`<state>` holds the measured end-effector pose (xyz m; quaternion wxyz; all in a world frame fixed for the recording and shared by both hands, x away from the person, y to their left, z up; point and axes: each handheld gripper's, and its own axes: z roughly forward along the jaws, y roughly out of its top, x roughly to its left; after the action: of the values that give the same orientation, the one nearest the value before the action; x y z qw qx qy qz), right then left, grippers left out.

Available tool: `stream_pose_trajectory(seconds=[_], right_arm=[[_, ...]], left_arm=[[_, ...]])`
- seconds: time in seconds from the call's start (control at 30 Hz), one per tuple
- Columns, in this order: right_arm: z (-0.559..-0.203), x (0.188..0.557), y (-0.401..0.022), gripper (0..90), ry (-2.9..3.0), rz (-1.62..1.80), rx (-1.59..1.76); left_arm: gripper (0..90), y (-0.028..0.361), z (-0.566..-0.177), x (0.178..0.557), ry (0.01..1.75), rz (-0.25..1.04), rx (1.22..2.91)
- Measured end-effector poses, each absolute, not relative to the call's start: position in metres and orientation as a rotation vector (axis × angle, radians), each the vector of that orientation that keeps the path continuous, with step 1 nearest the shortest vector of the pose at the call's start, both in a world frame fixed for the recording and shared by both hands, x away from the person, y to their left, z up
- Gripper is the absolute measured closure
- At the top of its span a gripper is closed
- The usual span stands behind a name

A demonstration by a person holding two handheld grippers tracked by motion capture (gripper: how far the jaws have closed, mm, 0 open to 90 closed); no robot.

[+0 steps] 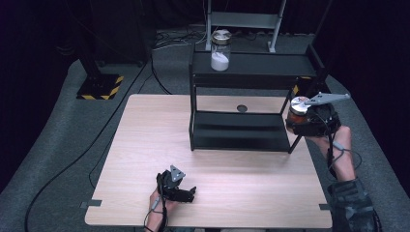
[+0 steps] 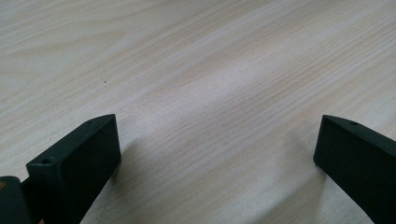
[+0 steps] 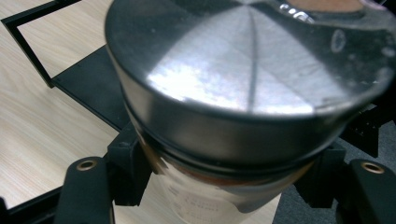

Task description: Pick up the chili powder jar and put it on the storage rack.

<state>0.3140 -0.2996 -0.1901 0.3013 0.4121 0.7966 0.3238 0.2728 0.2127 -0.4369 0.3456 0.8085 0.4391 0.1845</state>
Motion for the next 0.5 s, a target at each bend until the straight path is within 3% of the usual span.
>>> stream_pose_trajectory(seconds=[0.5], right_arm=[[-0.176, 0.329, -0.296, 30.9, 2.122, 0.836, 1.092]], left_arm=[[0.3, 0.213, -0.437, 0.273, 1.140, 0.478, 2.098]])
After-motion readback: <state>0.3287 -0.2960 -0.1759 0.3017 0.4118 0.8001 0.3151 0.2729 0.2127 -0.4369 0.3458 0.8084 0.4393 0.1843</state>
